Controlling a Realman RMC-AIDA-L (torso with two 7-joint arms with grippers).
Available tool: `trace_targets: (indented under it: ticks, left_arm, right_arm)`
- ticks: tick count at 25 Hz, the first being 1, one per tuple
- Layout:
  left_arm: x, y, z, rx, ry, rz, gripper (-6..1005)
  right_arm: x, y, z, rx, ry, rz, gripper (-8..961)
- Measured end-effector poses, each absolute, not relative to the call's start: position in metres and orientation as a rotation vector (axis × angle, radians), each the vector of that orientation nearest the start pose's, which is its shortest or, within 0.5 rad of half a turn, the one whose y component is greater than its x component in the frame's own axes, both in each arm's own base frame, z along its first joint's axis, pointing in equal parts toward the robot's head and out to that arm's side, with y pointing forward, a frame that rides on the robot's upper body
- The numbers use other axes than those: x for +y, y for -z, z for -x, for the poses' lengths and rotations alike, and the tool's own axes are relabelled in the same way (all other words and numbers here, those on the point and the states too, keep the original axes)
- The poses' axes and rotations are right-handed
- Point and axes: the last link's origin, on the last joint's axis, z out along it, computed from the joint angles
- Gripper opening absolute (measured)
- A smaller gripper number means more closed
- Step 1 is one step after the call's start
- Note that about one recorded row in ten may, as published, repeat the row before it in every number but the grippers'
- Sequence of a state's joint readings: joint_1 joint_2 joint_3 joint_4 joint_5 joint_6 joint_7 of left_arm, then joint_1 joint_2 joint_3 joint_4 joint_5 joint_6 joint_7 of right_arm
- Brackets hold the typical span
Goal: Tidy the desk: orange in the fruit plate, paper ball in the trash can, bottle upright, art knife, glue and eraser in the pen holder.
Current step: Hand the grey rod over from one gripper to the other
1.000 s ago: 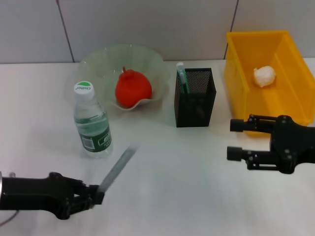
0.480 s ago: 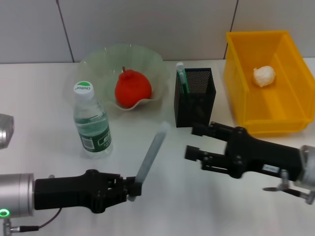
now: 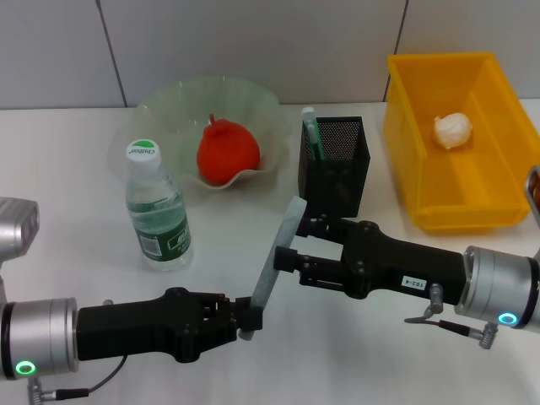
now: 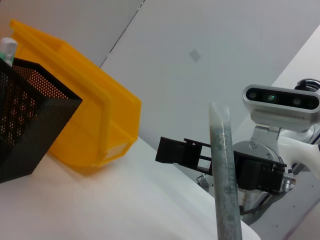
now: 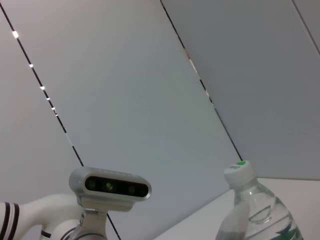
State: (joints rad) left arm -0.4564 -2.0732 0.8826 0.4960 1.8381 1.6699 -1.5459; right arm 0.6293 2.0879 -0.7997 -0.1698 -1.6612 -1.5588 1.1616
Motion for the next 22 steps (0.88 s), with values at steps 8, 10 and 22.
trace_targets:
  ticks: [8, 10, 22]
  left_arm:
    - [0.276, 0.039, 0.263, -1.062, 0.958, 2.831, 163]
    - [0.276, 0.043, 0.264, -1.063, 0.951, 2.829, 163]
    - [0.273, 0.047, 0.264, -1.051, 0.967, 2.829, 162]
  right_arm:
    - [0.307, 0.072, -0.219, 0.803, -1.211, 2.690, 636]
    - [0.306, 0.074, -0.218, 0.812, -1.216, 2.691, 624]
    - [0.304, 0.077, -0.220, 0.869, -1.239, 2.648, 489]
